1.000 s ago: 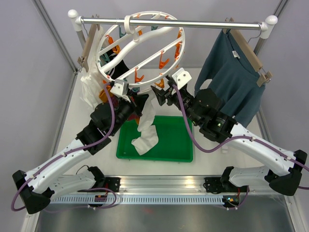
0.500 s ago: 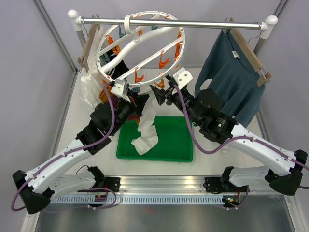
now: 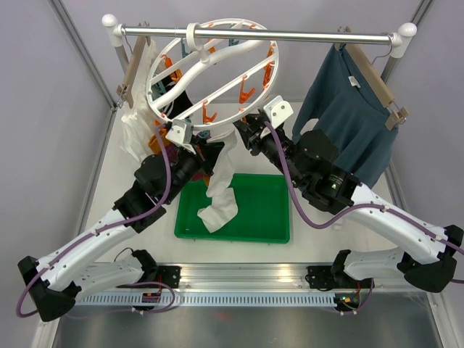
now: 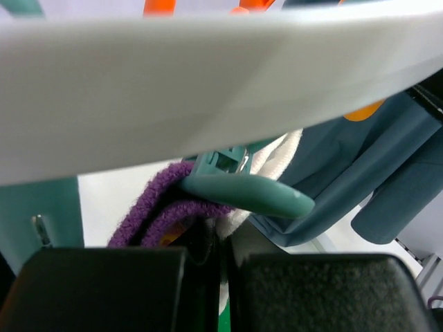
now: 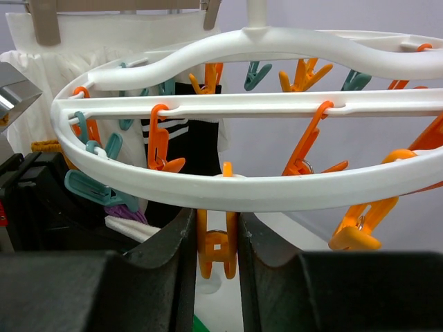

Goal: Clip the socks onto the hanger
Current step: Clamp the sock onto the hanger.

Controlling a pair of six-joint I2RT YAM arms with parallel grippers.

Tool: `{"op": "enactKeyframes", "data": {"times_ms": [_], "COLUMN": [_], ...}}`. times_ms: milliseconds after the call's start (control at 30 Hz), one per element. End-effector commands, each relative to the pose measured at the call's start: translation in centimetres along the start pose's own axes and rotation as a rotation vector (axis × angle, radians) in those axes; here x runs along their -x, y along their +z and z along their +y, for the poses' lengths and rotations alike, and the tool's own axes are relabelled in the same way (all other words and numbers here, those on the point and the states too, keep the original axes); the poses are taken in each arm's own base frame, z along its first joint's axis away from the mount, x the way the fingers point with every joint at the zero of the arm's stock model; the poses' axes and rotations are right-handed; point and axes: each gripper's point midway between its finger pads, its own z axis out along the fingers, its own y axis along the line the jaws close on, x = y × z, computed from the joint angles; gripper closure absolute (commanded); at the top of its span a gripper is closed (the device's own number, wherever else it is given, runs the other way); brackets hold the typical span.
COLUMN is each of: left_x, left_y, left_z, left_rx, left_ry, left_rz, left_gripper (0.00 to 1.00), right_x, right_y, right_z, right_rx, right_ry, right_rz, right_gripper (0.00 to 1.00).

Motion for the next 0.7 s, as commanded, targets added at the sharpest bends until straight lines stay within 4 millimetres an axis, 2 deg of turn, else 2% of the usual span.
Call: {"op": "enactKeyframes", "data": {"times_ms": [0,33,100,333,500,533,667], "left_x": [3.0,2.8,3.0,2.5,1.9,1.9,1.9], "left_y": [-0.5,-0.5,-0.8,-0.9,-0.5,-0.5,-0.5], "left_z": [-1.3,-1.4,-1.6,-3.4,-3.6,-3.7,-3.7], "left_rx": [-0.058,-0.067,-0.082,-0.189,-0.198,-0.204,-0.208], "left_ry": [0.011,0.020,0.023,0.034,0.035,0.035,0.035], "left_rz": [-0.076,-0.070,-0.079,-0.076,-0.051,-0.051,-0.052], "left_gripper": [0.98,0.98,0.98,0.98,0.98,0.98,0.98], "right_x": [2.0,2.2,2.4,3.3,3.6,3.0,2.9], "right_y": [-0.1,-0.2,-0.4,-0.4,-0.3,-0.3,-0.2], "right_z": [0.1,0.1,0.4,1.3,1.7,1.8,1.8], "right_rx": [0.001,0.003,0.017,0.062,0.082,0.082,0.081], "right_ry": [0.050,0.056,0.071,0.099,0.114,0.109,0.109], "right_rz": [-0.021,-0.023,-0.024,-0.034,-0.042,-0.018,-0.014], "right_gripper": [0.91,0.96,1.00,1.00,1.00,1.00,1.00]}}
